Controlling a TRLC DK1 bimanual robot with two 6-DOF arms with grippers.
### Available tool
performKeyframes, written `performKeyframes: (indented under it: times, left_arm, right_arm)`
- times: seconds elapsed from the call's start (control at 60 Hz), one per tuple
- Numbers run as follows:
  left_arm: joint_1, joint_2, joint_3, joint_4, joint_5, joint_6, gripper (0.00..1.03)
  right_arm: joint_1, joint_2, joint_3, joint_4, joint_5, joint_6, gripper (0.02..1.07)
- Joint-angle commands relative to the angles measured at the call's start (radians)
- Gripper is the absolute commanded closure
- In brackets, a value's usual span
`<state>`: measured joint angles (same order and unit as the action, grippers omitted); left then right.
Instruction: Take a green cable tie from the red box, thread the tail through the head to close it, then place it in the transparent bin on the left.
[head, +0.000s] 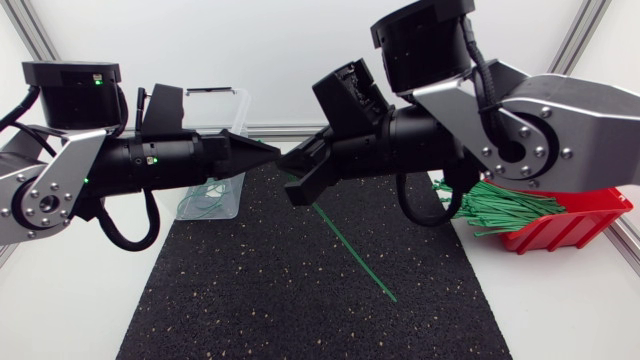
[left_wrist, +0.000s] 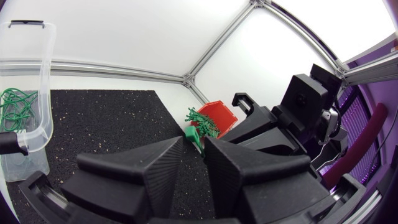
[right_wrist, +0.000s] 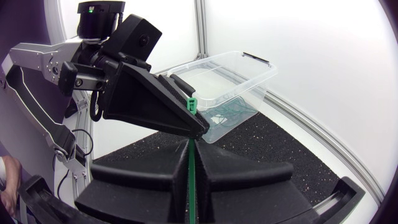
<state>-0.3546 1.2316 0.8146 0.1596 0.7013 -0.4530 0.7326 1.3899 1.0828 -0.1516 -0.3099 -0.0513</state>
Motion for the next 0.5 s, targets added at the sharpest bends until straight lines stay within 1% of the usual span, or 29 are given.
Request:
performKeyframes:
  times: [0.0, 0.067, 0.2, 0.267, 0.333, 0.367, 0.4, 0.483]
  left_arm:
    - [-0.006, 0.016, 0.018, 0.017, 0.012, -0.030, 0.80]
    - [-0.007, 0.016, 0.018, 0.017, 0.017, -0.032, 0.81]
    - [-0.011, 0.014, 0.015, 0.021, 0.018, -0.032, 0.88]
    - [-0.012, 0.012, 0.014, 0.021, 0.018, -0.030, 0.89]
    - [-0.015, 0.012, 0.009, 0.034, 0.018, -0.033, 0.94]
    - [-0.017, 0.012, 0.009, 0.034, 0.018, -0.033, 0.94]
    - [-0.017, 0.012, 0.008, 0.038, 0.018, -0.032, 0.98]
    - [-0.017, 0.012, 0.006, 0.043, 0.018, -0.032, 1.00]
  right_arm:
    - [0.011, 0.014, -0.007, 0.018, 0.008, 0.022, 1.01]
    - [0.013, 0.014, -0.009, 0.021, 0.012, 0.022, 1.01]
    - [0.019, 0.018, -0.011, 0.023, 0.014, 0.022, 1.01]
    - [0.021, 0.021, -0.012, 0.026, 0.014, 0.022, 1.01]
    - [0.022, 0.023, -0.014, 0.029, 0.014, 0.022, 1.01]
    - [0.022, 0.023, -0.014, 0.029, 0.014, 0.022, 1.01]
    - [0.022, 0.024, -0.014, 0.030, 0.014, 0.022, 1.01]
    - [0.024, 0.029, -0.017, 0.034, 0.014, 0.022, 1.01]
